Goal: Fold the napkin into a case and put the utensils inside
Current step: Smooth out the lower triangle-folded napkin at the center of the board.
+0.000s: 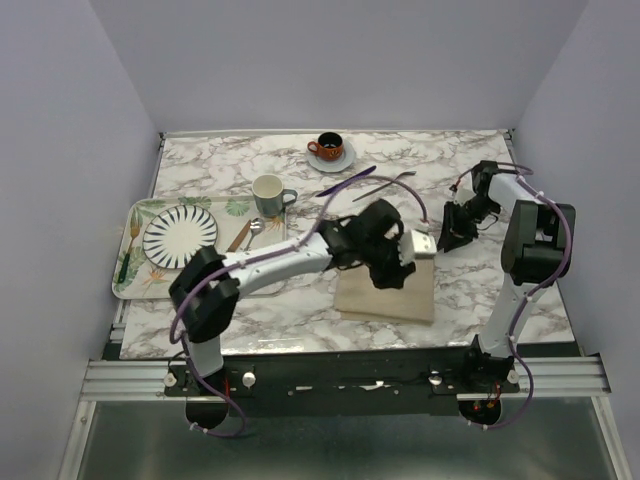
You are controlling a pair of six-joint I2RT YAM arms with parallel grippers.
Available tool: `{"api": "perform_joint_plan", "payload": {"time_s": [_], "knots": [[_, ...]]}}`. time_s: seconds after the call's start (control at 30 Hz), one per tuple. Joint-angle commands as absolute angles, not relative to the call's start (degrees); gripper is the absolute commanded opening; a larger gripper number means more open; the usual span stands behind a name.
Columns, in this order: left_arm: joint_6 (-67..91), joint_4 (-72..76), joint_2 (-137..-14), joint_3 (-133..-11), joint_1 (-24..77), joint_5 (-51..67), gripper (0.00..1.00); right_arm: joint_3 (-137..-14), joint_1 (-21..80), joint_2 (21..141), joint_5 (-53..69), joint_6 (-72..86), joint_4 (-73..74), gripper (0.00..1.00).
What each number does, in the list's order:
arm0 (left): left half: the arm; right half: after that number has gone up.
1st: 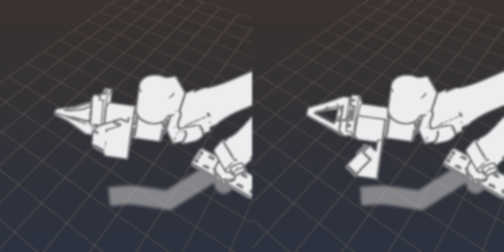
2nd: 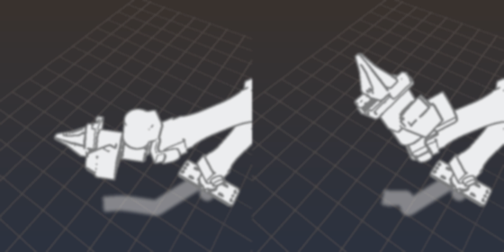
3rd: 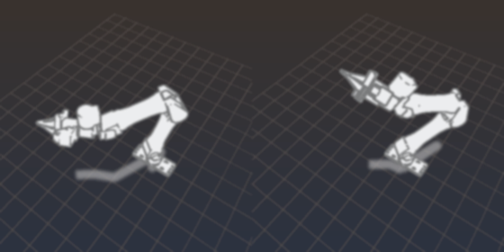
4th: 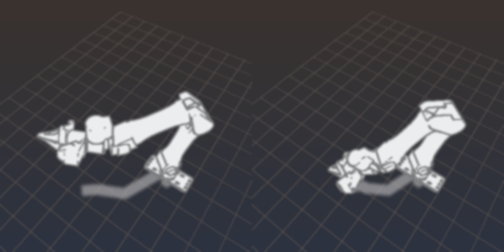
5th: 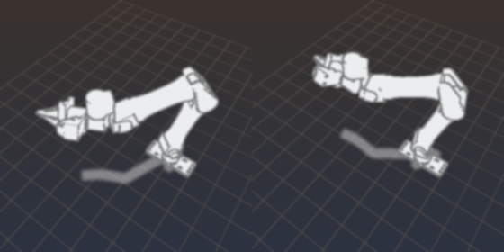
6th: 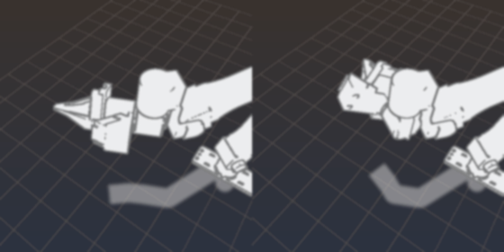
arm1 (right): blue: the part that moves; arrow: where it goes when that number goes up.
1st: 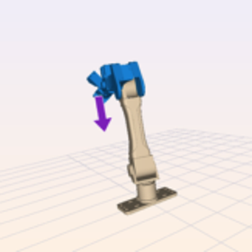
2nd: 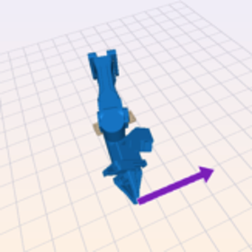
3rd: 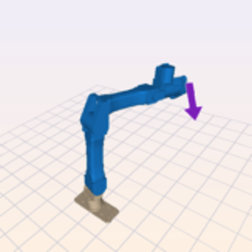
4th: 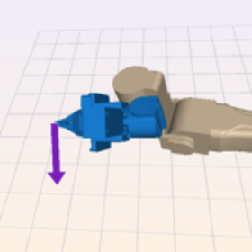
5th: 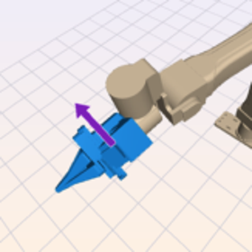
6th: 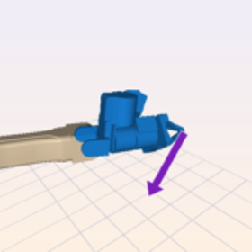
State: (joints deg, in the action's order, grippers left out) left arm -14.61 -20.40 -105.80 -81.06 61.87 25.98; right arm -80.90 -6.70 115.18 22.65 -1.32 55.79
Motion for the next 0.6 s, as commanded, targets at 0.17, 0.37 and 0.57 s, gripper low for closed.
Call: {"api": "perform_joint_plan", "payload": {"time_s": [0.17,0.37,0.57], "knots": [[-7.75,-34.11,-91.59,-79.81,40.36,31.72,0.54,-89.38,-6.59,109.08,23.26,-14.41,61.78,0.41],[-0.28,-28.66,-89.12,-75.33,33.75,29.28,0.59,-87.9,-6.42,108.02,31.63,-17.05,62.67,0.5],[14.93,-23.05,-93.95,-73.49,32.96,28.99,0.62,-79.47,-5.54,104.69,37.6,-18.18,58.8,0.51]]}}
